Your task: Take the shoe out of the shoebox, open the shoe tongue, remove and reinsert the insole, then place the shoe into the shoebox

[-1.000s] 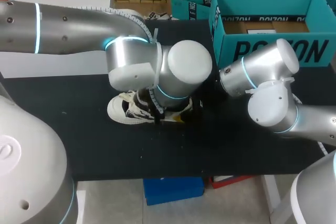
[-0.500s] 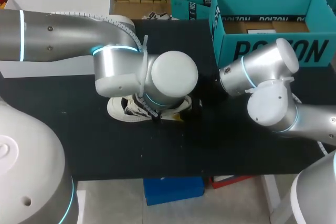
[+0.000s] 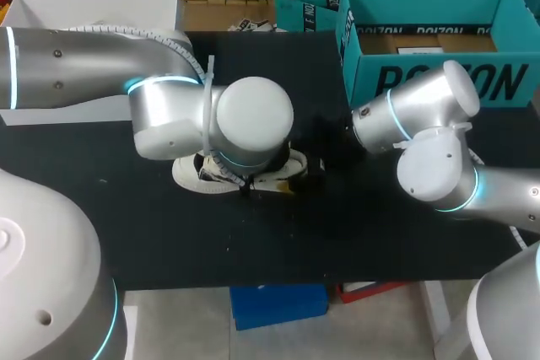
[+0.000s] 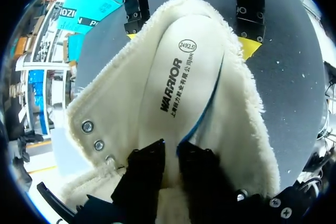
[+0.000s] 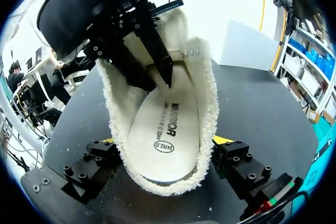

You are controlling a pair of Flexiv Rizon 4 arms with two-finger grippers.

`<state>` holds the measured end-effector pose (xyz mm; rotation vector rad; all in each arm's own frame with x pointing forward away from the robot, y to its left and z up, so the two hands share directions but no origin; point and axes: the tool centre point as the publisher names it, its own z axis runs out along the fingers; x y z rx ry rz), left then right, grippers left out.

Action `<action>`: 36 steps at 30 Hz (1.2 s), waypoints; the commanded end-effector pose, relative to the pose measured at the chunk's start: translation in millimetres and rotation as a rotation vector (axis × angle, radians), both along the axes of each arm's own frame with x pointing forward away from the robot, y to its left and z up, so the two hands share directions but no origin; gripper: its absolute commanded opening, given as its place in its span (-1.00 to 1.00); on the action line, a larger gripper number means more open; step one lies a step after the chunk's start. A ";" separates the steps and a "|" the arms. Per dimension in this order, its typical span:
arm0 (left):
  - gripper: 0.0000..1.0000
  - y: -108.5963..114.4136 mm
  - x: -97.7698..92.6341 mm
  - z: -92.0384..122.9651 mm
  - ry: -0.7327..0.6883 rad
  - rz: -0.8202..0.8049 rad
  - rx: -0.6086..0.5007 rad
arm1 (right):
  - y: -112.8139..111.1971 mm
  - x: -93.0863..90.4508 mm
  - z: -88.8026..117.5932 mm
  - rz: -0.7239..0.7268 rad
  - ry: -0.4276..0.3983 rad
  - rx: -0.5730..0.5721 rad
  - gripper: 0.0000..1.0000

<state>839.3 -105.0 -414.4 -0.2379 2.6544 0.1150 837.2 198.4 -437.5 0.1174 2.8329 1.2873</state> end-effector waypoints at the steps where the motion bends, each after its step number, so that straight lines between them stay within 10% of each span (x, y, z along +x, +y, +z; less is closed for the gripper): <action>1: -1.00 17.5 48.5 -81.2 0.039 -0.038 -0.039 | -2.0 -1.9 -1.0 0.002 0.002 -0.003 -1.00; 17: -1.00 -3.5 -1.7 -42.8 0.262 -0.175 -0.155 | -2.0 -1.9 -1.0 0.002 0.002 -0.003 -1.00; 36: -1.00 -5.8 -15.3 -7.2 0.316 -0.182 -0.245 | -2.0 -1.9 -1.0 0.002 0.002 -0.003 -1.00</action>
